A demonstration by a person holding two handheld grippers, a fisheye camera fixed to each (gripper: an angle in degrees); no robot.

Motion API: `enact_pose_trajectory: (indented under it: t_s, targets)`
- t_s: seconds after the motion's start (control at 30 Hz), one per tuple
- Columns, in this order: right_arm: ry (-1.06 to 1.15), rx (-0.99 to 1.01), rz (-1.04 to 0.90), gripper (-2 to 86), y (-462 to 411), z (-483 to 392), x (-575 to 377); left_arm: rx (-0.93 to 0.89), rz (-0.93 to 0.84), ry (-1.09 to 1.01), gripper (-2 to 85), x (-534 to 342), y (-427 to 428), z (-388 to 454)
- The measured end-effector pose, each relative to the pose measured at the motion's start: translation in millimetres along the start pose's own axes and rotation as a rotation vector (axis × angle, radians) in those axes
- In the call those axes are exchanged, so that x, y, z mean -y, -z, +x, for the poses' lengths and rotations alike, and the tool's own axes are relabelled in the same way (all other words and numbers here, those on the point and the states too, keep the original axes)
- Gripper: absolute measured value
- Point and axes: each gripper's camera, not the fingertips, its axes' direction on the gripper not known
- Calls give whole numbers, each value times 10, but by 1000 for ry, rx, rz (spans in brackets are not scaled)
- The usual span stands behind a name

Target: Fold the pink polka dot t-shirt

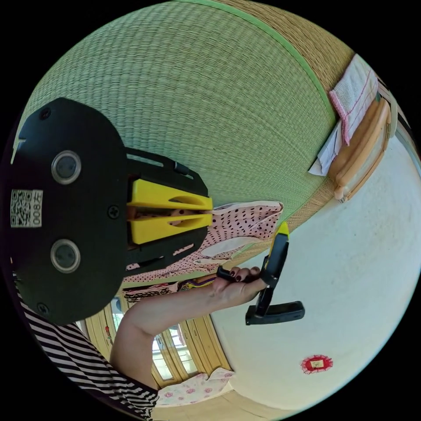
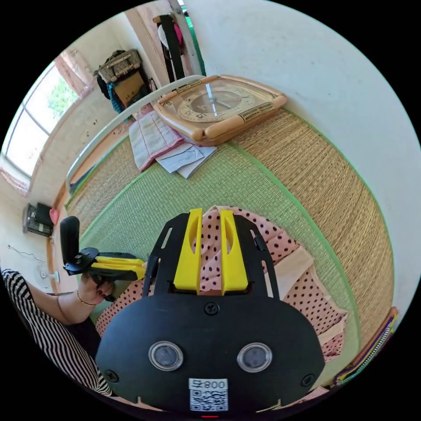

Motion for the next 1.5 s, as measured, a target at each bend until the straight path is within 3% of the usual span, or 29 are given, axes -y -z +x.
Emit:
enact_pose_trajectory:
  t_s: [0.37, 0.93, 1.27, 1.5]
  targets:
    - [139, -196, -162, 54, -1308, -341, 525, -29, 11, -4, 12, 59, 466, 304]
    - [-5, 112, -2, 8, -1559, 447, 539, -17, 21, -151, 11, -53, 604, 953]
    - [-167, 274, 47, 9, -1609, 1238, 80, 101, -136, -312, 18, -224, 86, 1410]
    - [-248, 257, 76, 8, -1613, 1523, -163, 81, -205, -313, 29, -333, -248, 1441]
